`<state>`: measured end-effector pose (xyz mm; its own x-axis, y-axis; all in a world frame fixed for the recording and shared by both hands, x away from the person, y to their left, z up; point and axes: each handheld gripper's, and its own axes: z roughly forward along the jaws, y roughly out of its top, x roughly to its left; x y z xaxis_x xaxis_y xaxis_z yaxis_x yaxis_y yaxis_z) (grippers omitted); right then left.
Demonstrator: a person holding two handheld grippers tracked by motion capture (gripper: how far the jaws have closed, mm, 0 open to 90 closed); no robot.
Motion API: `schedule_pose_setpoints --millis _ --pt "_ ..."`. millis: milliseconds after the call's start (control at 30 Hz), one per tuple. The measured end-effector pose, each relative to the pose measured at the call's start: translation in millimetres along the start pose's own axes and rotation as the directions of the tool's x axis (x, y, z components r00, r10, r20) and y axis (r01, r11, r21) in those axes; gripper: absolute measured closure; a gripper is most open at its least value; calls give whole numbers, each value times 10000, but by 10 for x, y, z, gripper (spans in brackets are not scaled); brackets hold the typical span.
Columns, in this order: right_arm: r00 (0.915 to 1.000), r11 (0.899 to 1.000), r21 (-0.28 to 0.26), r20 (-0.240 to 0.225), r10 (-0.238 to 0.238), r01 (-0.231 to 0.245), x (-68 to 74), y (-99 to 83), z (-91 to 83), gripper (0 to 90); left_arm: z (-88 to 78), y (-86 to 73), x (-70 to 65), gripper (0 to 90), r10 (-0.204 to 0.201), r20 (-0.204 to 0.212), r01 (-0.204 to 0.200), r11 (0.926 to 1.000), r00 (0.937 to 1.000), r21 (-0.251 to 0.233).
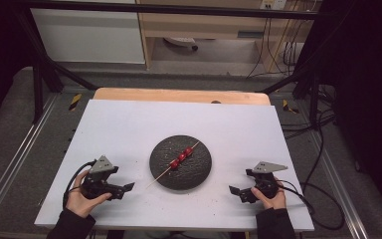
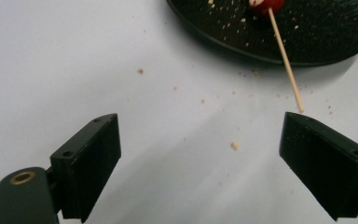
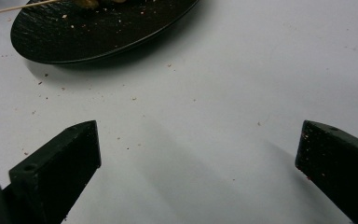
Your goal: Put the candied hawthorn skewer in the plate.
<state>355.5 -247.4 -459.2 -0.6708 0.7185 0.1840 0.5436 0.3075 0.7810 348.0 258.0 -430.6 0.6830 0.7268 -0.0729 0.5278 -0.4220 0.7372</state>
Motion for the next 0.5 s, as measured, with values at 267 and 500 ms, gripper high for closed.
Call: schedule_pose_setpoints --millis 267,500 --pt "10000 10000 36 -22 11 -11 0 -4 8 6 11 -212 57 124 -318 18 318 9994 9995 -135" --pt "10000 9997 251 23 27 -27 -2 -9 22 6 -8 -259 78 124 -335 70 336 9993 9994 -177"
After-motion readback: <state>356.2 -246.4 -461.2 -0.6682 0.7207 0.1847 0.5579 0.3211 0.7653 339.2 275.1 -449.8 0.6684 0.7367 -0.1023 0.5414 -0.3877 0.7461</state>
